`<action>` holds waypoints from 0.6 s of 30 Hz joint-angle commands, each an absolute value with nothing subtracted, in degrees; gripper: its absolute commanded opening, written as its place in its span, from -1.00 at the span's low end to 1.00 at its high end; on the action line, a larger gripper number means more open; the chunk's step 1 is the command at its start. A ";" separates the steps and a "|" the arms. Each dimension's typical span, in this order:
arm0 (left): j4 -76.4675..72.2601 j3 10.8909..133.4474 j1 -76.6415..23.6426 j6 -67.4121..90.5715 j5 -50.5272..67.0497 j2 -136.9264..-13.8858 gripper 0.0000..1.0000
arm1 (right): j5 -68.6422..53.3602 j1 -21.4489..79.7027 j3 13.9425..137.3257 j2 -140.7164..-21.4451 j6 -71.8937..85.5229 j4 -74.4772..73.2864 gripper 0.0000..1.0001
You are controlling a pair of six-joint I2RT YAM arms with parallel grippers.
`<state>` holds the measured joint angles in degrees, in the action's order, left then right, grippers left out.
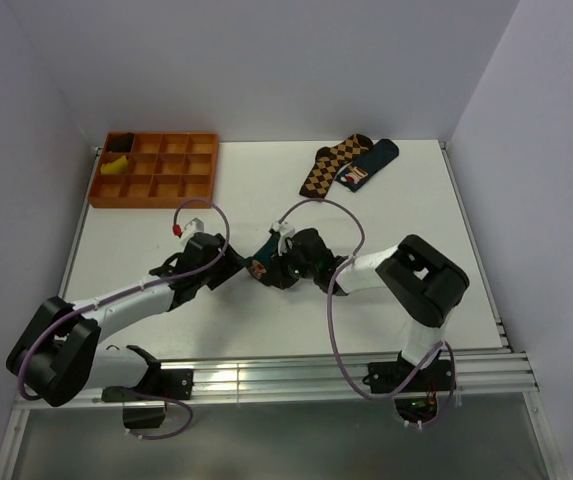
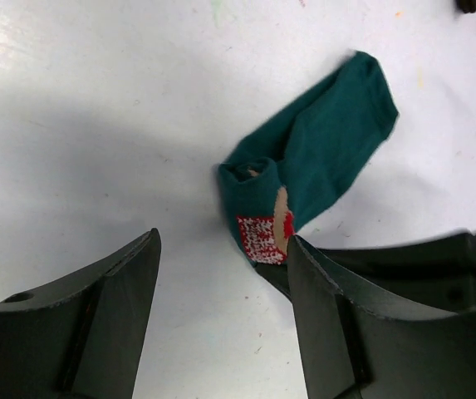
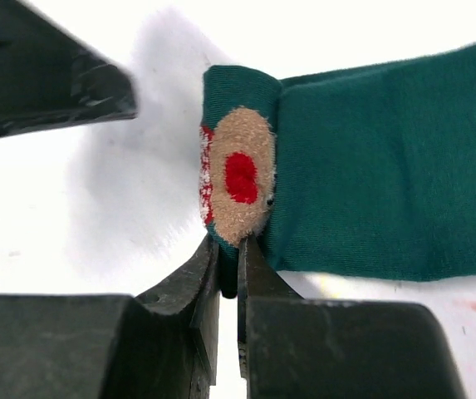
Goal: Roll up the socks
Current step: Roll the sock at the center of the board.
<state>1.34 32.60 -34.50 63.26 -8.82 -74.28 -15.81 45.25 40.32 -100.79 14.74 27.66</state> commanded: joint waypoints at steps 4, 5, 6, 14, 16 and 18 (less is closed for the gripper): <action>-6.76 30.94 -34.19 61.26 -7.04 -73.47 0.33 | -38.65 38.33 40.87 -108.36 26.88 26.00 -1.00; -7.46 30.68 -34.19 61.17 -6.68 -73.65 0.33 | -40.59 36.84 41.04 -108.98 27.94 27.23 -1.00; -9.04 30.33 -34.19 61.00 -6.07 -74.00 0.33 | -42.00 36.30 42.09 -109.94 28.73 26.46 -1.00; -13.62 28.56 -34.19 62.05 -3.34 -78.22 0.31 | -43.86 34.81 49.29 -112.23 28.39 15.06 -1.00; -13.97 28.74 -34.19 62.31 -3.08 -79.45 0.32 | -43.51 34.89 50.44 -112.41 27.51 13.02 -1.00; -14.06 28.92 -34.19 62.75 -3.08 -80.15 0.31 | -43.24 34.89 51.85 -112.50 26.99 10.90 -1.00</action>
<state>-10.37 28.95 -34.30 62.28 -4.25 -79.24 -43.40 34.96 50.26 -110.80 28.12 20.23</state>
